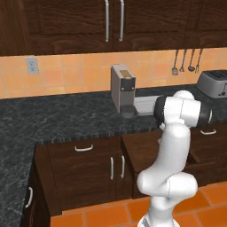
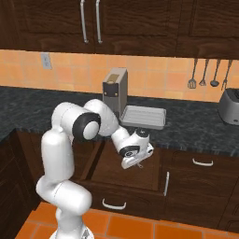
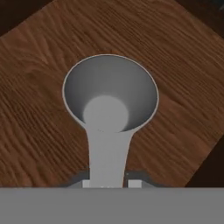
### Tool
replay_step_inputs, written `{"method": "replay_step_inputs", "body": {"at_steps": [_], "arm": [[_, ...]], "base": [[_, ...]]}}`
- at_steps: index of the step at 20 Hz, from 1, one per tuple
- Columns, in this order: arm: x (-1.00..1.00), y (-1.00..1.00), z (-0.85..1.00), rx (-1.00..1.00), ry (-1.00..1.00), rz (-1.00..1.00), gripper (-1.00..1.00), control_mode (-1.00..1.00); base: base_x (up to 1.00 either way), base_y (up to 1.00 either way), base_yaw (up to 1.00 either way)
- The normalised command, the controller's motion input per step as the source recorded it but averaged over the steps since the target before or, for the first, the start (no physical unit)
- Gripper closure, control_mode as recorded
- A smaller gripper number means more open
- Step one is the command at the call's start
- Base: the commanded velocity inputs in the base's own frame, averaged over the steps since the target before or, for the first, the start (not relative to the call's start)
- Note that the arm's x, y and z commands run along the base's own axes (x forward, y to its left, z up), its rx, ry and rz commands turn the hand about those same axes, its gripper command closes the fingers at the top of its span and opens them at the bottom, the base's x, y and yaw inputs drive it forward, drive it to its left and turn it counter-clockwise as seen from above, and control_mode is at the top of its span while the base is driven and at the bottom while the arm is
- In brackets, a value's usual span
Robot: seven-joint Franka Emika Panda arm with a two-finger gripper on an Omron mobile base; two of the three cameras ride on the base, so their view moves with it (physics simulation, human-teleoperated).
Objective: Pick the measuring cup from the drawer and place it on the counter.
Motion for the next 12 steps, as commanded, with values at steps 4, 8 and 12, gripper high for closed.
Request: {"method": "replay_step_inputs", "body": {"at_steps": [4, 8, 12], "arm": [[-0.6, 0.62, 0.99, -0.11, -0.16, 0.18, 1.0, -1.0], [-0.22, 0.67, 1.0, -0.11, -0.15, 0.16, 1.0, -1.0], [0.0, 0.53, 1.0, -0.04, -0.07, 0.13, 1.0, -1.0]], "base": [[0.0, 0.0, 0.0], [0.0, 0.0, 0.0], [0.0, 0.0, 0.0]]}}
